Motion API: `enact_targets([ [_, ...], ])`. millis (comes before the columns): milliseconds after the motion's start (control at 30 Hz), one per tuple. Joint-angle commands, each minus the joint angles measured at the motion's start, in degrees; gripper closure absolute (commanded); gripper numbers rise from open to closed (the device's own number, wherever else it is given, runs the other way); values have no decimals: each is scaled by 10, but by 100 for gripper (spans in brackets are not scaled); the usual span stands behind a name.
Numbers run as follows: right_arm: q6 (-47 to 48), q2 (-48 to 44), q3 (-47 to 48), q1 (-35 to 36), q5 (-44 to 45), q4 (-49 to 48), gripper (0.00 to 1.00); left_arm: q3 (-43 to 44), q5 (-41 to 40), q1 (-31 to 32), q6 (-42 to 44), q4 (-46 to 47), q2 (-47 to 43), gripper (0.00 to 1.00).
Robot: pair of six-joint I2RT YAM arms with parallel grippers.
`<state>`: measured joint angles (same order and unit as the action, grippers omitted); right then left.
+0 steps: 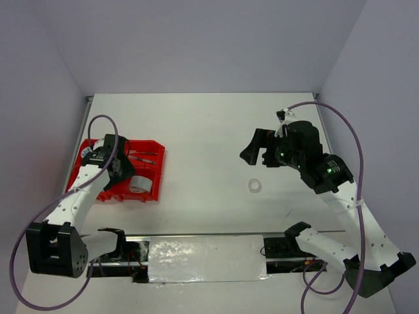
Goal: Sort the stationery into containers
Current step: Place the stationery in the storage box, then pick up the stationery from the center of the board.
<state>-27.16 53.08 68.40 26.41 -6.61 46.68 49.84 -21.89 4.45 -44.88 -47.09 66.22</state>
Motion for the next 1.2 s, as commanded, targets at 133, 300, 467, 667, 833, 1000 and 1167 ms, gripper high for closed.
enact_targets([
  [133,3,10,-3,-2,-10,-40,0,86,5,32,33,-11,5,16],
  [300,1,25,-19,-3,48,-31,0,155,52,134,72,39,0,10],
  [467,-76,16,-28,-21,188,25,0,220,172,293,110,115,103,5],
  [667,-151,-54,7,-42,323,98,0,378,169,446,146,121,330,4],
  [833,-157,-118,19,-45,361,132,0,574,163,503,105,77,538,9],
  [1000,-127,-160,2,-47,332,140,0,656,165,518,76,89,634,26],
  [1167,-109,-192,-12,-47,324,149,0,676,157,535,91,64,673,32],
])
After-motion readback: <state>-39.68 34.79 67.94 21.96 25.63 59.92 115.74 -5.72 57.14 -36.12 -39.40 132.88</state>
